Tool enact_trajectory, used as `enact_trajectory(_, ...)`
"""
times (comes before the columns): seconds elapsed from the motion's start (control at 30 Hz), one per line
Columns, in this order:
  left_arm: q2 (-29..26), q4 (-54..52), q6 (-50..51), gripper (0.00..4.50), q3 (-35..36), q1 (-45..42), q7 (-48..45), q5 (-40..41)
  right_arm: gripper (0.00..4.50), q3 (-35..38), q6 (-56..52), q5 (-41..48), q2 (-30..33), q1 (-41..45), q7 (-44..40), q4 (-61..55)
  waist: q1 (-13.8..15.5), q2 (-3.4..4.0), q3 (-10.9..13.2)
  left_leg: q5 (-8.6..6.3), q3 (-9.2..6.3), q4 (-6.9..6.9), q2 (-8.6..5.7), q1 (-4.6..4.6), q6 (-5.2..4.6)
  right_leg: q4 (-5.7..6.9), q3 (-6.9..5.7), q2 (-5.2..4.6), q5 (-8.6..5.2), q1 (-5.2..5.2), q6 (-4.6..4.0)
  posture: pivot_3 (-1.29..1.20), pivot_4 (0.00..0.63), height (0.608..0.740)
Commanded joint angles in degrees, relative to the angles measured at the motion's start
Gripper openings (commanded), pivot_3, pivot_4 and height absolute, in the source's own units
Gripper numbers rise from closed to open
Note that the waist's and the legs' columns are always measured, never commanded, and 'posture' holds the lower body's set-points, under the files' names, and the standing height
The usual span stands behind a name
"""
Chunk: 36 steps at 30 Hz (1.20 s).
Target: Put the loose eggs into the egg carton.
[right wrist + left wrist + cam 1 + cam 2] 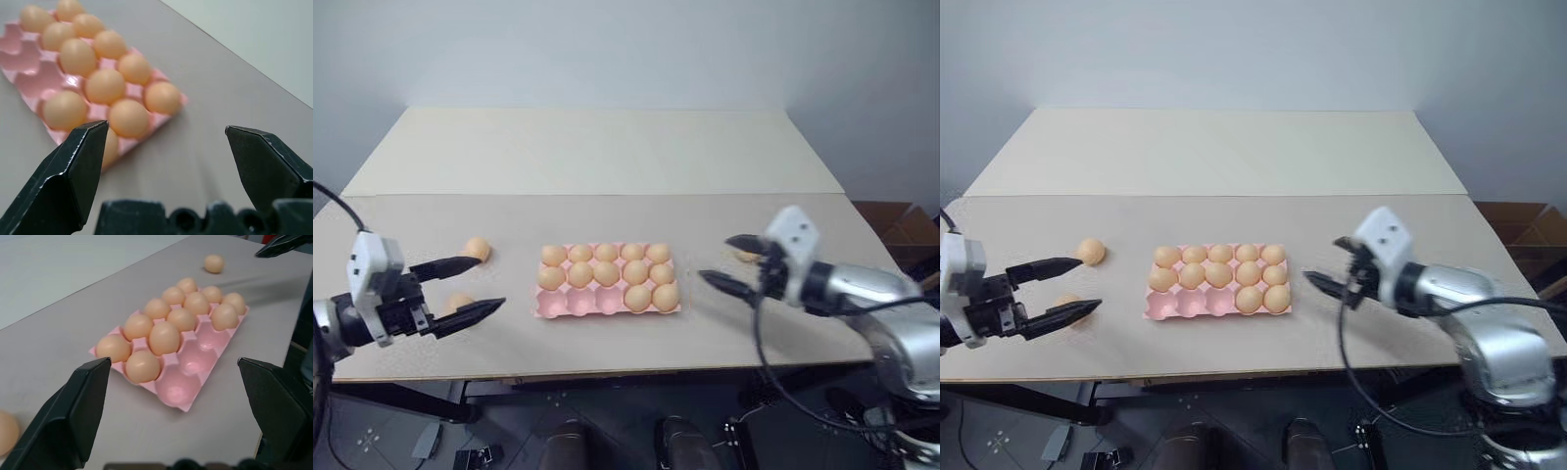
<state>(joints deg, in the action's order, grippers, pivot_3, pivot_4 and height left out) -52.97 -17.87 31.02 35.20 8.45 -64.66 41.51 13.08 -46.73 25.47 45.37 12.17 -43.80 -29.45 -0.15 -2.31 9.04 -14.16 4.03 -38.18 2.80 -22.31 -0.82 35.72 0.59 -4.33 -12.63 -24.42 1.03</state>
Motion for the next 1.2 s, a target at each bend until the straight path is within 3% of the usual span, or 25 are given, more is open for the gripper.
enact_trajectory(0.03, -1.3, 0.4, -0.9, 4.5, 4.0, 1.6, -2.3, 0.3, 4.46, 7.2, 6.2, -0.9, 2.4, -5.2, -2.8, 2.8, -0.2, 0.0, 0.0, 0.0, 0.02, 0.0, 0.01, 0.01, 0.0, 0.03, 0.02, 0.01, -0.07, -0.02, -0.04, 0.0, 0.15, 0.74)
enact_trajectory(0.2, -0.9, 0.3, -1.0, 4.5, 5.3, 3.6, -2.3, 0.0, 4.46, 10.8, 11.9, -2.3, 3.3, -13.4, -4.7, 6.8, -0.2, 0.0, 0.0, 0.01, 0.03, -0.01, 0.02, 0.13, 0.01, 0.09, 0.08, 0.0, -0.21, 0.06, 0.12, 0.0, 0.15, 0.74)
enact_trajectory(0.4, -0.2, -0.9, -0.9, 4.5, 4.8, 3.9, -1.7, 0.4, 4.46, 9.2, 12.2, -1.9, 2.3, -12.2, -2.5, 7.7, -0.7, 0.01, 0.0, 0.01, 0.12, -0.01, 0.05, 0.23, 0.01, 0.14, 0.18, 0.01, -0.18, 0.06, 0.12, 0.0, 0.15, 0.74)
enact_trajectory(0.53, -0.2, -1.3, -0.9, 4.5, 4.6, 3.6, -1.6, 0.5, 4.46, 5.3, 11.3, -3.2, 1.9, -6.7, -0.4, 10.8, -0.7, 0.01, 0.0, 0.01, 0.15, -0.01, 0.05, 0.21, 0.01, 0.12, 0.19, 0.01, -0.17, 0.04, 0.1, 0.0, 0.15, 0.74)
enact_trajectory(0.73, 0.4, -2.9, -0.9, 4.5, 3.7, 2.8, -0.6, 0.9, 4.46, -5.3, 11.3, -11.7, -3.9, 9.1, 8.8, 28.0, -0.8, 0.01, 0.0, 0.02, 0.19, -0.01, 0.03, 0.2, 0.01, 0.1, 0.21, 0.01, -0.07, 0.02, -0.07, 0.0, 0.15, 0.74)
enact_trajectory(0.93, 0.9, -3.3, -0.9, 4.5, 3.5, 2.7, -0.1, 0.9, 4.46, -10.7, 14.8, -18.0, -10.7, 21.3, 15.0, 46.5, -0.7, 0.02, 0.0, 0.01, 0.14, 0.07, 0.0, 0.0, 0.0, 0.1, 0.17, 0.05, 0.19, -0.14, 0.0, 0.0, 0.15, 0.74)
enact_trajectory(1.07, 1.0, -4.0, -0.7, 4.5, 3.9, 3.1, 0.1, 1.1, 4.46, -11.8, 15.7, -20.0, -13.2, 24.7, 17.2, 52.9, -0.7, 0.02, 0.0, 0.01, 0.13, 0.12, -0.01, -0.04, 0.0, 0.06, 0.16, 0.03, 0.21, -0.15, 0.05, 0.0, 0.15, 0.74)
enact_trajectory(1.2, 1.0, -4.3, -0.8, 4.5, 4.2, 3.6, 0.2, 1.0, 3.58, -10.6, 17.7, -19.9, -15.1, 26.0, 18.4, 55.4, -0.9, 0.03, 0.0, 0.01, 0.14, 0.15, -0.01, -0.02, 0.01, 0.08, 0.17, 0.03, 0.22, -0.15, 0.06, 0.0, 0.15, 0.74)
